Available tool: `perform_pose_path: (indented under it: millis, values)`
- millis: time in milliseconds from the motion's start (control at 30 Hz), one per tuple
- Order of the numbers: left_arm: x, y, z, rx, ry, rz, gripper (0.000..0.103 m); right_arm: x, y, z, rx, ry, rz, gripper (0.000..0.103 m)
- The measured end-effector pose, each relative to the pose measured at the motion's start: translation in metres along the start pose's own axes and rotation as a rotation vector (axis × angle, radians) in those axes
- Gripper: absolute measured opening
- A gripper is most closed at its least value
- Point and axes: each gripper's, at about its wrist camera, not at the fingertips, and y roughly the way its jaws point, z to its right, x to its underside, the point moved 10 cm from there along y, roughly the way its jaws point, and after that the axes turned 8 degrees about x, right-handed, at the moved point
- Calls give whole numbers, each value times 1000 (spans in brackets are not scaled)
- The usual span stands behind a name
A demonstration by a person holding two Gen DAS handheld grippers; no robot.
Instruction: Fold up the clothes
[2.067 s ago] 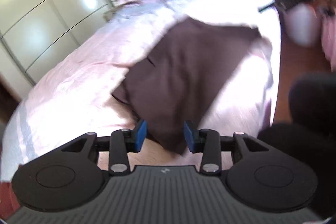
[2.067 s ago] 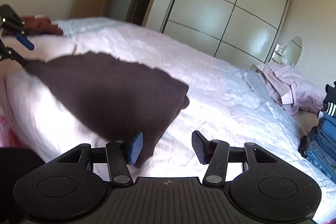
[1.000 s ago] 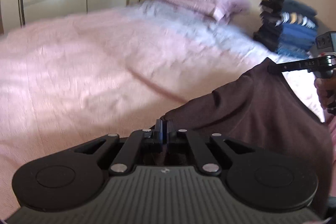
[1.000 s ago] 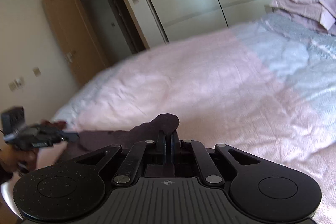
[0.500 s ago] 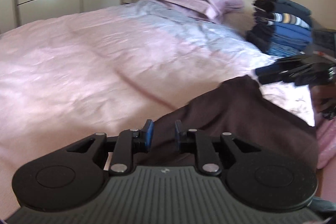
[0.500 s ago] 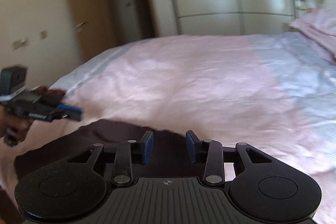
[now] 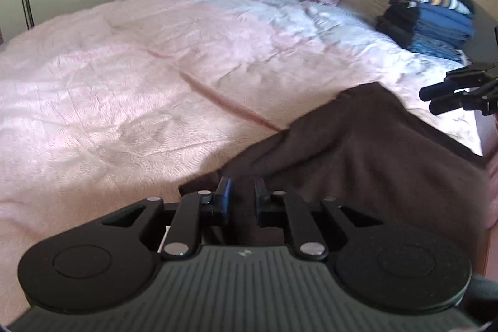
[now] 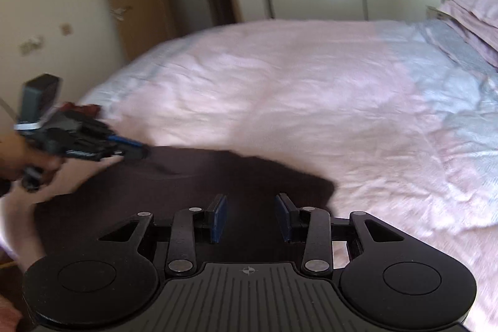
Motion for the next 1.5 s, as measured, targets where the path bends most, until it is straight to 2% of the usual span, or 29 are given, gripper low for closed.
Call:
perform_pose_path:
  millis: [67,100,133,167,200,267,300,367,400,467,500,533,567,633,733,800,933,1100,1167,1233,1300,1367,1433,1500]
  values:
    - [7,-27,26,8,68,28,16,14,-33,-23,-23,-32,45,42]
    - [12,-40,44,18,123,53,25,25,-46,-33,4,-88,69,55]
    - [17,-53,63,34,184,81,42,38,-58,-43,39,-157,90,62]
    - [24,-65,82,55,253,113,50,48,-63,-50,67,-219,98,67]
    - [33,-73,101,73,330,128,60,54,-59,-53,86,-269,89,67]
    - [55,-77,135,82,496,110,62,67,-52,-59,125,-369,71,67]
    - [66,-71,146,57,576,73,62,73,-48,-62,144,-419,61,67]
    - [82,-52,154,-61,707,-3,59,84,-41,-68,183,-520,43,67]
    - [86,-41,153,-132,752,-37,54,90,-37,-71,202,-570,33,67]
    - [86,-22,149,-190,786,-93,45,101,-30,-77,240,-670,14,67]
    - [87,-15,147,-207,814,-121,36,107,-27,-80,260,-720,4,59]
    - [88,-13,145,-222,844,-141,20,112,-24,-83,279,-770,-6,50]
    - [87,-15,144,-230,862,-151,16,117,-20,-86,298,-820,-15,16]
    - [87,-21,141,-254,893,-166,10,122,-18,-89,334,-894,-25,13]
    - [92,-28,139,-262,856,-157,8,110,-35,-79,376,-883,-3,12]
    - [106,-18,140,-242,841,-181,8,121,-31,-79,360,-884,-27,12]
    - [126,-17,139,-262,834,-194,11,153,-20,-79,350,-906,-91,12]
    - [121,-41,133,-240,700,-176,17,140,-47,-76,399,-818,-83,13]
    - [110,-51,134,-206,611,-140,17,125,-59,-83,382,-732,-41,13]
    - [94,-63,139,-158,515,-79,17,104,-66,-95,325,-619,13,14]
    - [78,-70,142,-125,441,-21,17,86,-62,-107,261,-516,51,18]
    - [66,-69,141,-142,411,-2,17,71,-52,-116,209,-432,77,27]
    - [61,-55,132,-190,386,-47,17,64,-36,-120,197,-399,77,36]
    - [69,-36,121,-221,360,-128,17,60,-21,-122,184,-365,66,40]
